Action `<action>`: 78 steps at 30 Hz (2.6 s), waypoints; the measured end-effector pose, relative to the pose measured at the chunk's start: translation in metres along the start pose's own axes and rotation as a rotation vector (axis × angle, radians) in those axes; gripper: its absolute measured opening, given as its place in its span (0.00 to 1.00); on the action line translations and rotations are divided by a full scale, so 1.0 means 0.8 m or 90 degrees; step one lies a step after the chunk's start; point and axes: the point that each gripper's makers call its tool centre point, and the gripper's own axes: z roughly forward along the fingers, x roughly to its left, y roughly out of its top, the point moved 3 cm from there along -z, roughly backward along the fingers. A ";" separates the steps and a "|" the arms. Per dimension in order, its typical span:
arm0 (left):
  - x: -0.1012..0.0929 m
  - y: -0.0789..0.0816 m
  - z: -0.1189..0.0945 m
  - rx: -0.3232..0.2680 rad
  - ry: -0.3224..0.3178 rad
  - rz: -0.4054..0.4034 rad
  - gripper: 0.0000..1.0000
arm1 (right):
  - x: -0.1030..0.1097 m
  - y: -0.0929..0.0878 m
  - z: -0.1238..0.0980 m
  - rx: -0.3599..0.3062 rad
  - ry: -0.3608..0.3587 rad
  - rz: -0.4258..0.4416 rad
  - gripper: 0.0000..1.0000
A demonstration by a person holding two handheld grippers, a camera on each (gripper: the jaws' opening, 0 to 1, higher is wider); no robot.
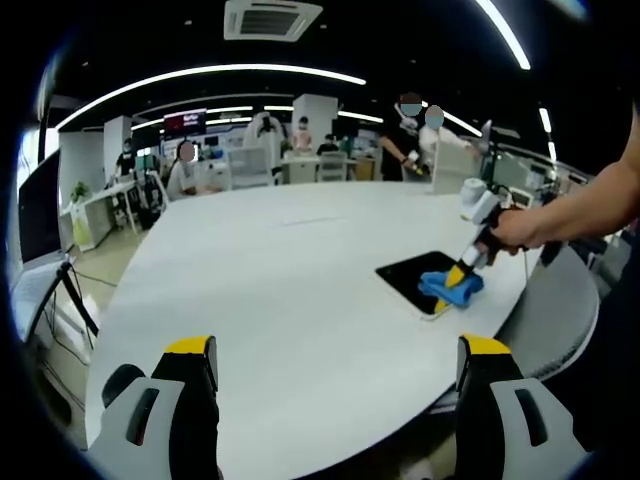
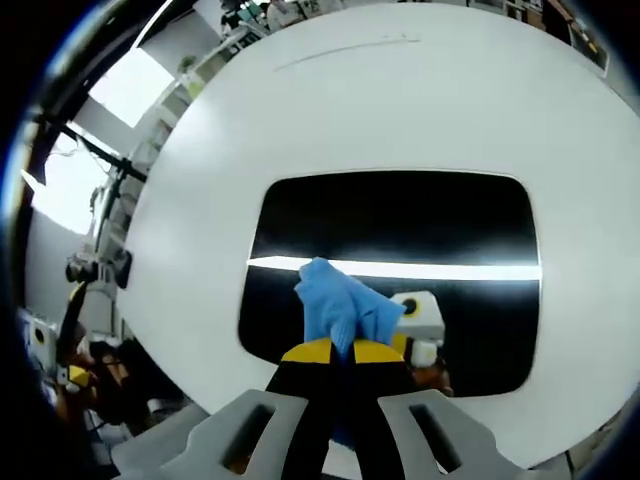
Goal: Wipe the mirror surface with the cleaning cloth until all visible marks leave the cleaned area.
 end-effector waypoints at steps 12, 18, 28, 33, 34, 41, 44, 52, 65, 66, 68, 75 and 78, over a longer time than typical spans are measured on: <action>0.001 0.000 0.002 -0.002 -0.014 0.001 1.00 | 0.024 0.001 0.008 -0.004 0.001 0.000 0.00; 0.003 0.003 0.001 -0.001 -0.017 0.005 1.00 | 0.037 0.000 0.011 -0.005 0.006 0.000 0.00; 0.003 0.004 0.001 -0.003 -0.013 0.000 1.00 | 0.063 0.001 0.022 0.003 0.039 0.001 0.00; -0.001 0.003 0.003 -0.003 -0.011 -0.002 1.00 | 0.060 0.003 0.025 0.004 0.041 -0.015 0.00; -0.002 0.003 0.003 -0.003 -0.010 -0.002 1.00 | 0.060 0.003 0.025 0.003 0.041 -0.021 0.00; -0.011 0.005 0.008 -0.005 0.000 -0.002 1.00 | 0.059 0.005 0.026 0.012 0.052 -0.033 0.00; -0.018 0.008 0.012 -0.008 0.003 0.000 1.00 | 0.060 0.004 0.024 0.012 0.055 -0.041 0.00; -0.028 0.010 0.016 -0.009 0.006 0.000 1.00 | 0.062 0.003 0.023 0.010 0.056 -0.050 0.00; -0.045 0.015 0.025 -0.009 0.022 -0.004 1.00 | 0.063 0.003 0.024 0.015 0.074 -0.077 0.00; -0.048 0.016 0.026 -0.010 0.022 -0.003 1.00 | 0.063 0.003 0.024 0.017 0.077 -0.078 0.00; -0.051 0.017 0.031 -0.010 0.021 -0.002 1.00 | 0.063 0.002 0.022 0.021 0.085 -0.077 0.00; -0.059 0.032 0.036 -0.031 0.035 -0.034 1.00 | 0.064 0.002 0.022 0.026 0.088 -0.097 0.00; -0.071 0.030 0.034 -0.017 0.015 -0.009 1.00 | 0.065 0.003 0.023 0.025 0.082 -0.102 0.00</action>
